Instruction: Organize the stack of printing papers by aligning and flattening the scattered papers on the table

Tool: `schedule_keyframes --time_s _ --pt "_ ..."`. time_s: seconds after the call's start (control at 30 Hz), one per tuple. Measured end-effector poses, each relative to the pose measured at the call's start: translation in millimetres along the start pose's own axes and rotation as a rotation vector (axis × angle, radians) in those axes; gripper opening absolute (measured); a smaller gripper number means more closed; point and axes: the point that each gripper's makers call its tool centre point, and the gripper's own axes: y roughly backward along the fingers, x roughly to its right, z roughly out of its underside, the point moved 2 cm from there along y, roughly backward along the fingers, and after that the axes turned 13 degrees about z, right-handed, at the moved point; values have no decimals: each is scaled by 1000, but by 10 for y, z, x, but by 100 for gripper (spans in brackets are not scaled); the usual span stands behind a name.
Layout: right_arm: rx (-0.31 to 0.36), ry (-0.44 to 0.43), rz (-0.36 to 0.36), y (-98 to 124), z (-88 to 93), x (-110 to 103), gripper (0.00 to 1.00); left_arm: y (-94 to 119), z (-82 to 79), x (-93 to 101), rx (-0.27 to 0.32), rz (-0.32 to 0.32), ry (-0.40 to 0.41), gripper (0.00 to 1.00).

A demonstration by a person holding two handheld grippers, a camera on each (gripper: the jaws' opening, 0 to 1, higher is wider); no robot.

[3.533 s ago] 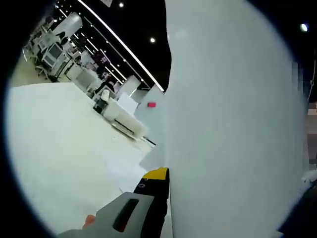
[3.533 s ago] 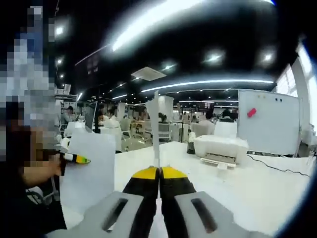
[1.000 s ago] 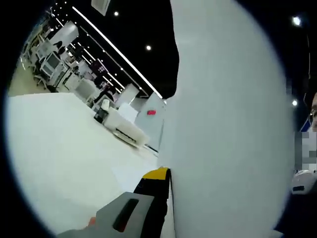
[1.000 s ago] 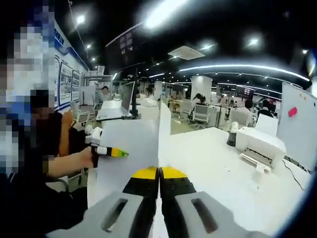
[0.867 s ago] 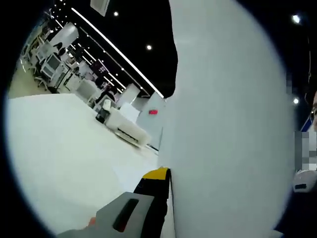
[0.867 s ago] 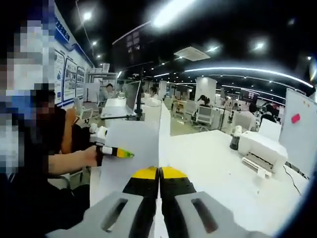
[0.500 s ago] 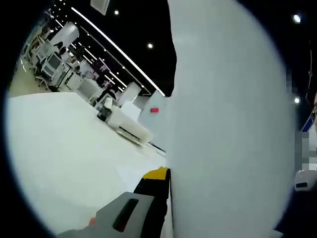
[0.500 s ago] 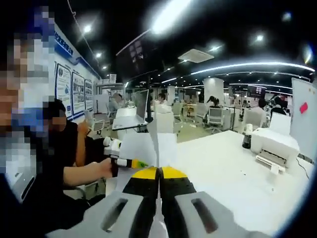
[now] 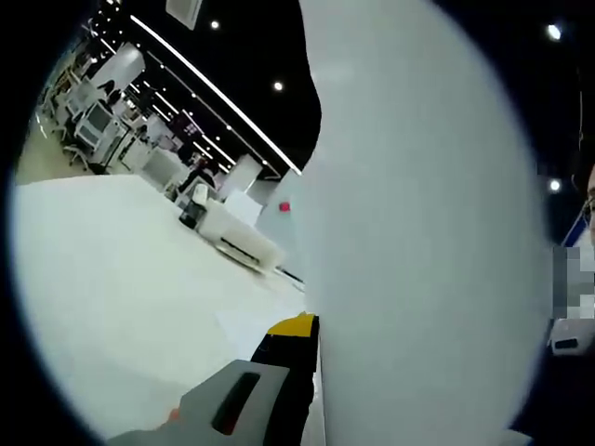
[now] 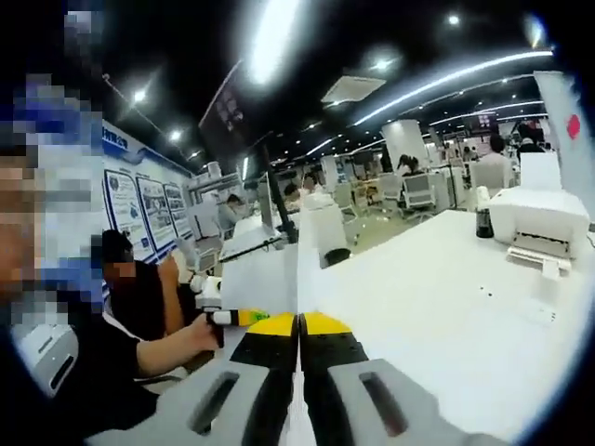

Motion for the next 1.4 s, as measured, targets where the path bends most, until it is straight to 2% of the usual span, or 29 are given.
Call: schedule_keyframes --time_s 0.2,0.43,0.57,0.83,1.4 --pt "-10 16 -21 -147 175 18 0 24 64 -79 -25 -11 20 6" --pt "-15 -16 -14 -290 263 116 0 51 79 -133 -5 -18 26 8" --pt "-16 -28 -1 -342 292 161 0 55 84 -124 2 -4 36 8" --pt "-3 -67 -25 -442 318 129 0 35 94 -113 4 15 43 10" --pt "14 -124 -61 -667 401 17 0 28 107 -142 -1 -4 20 19"
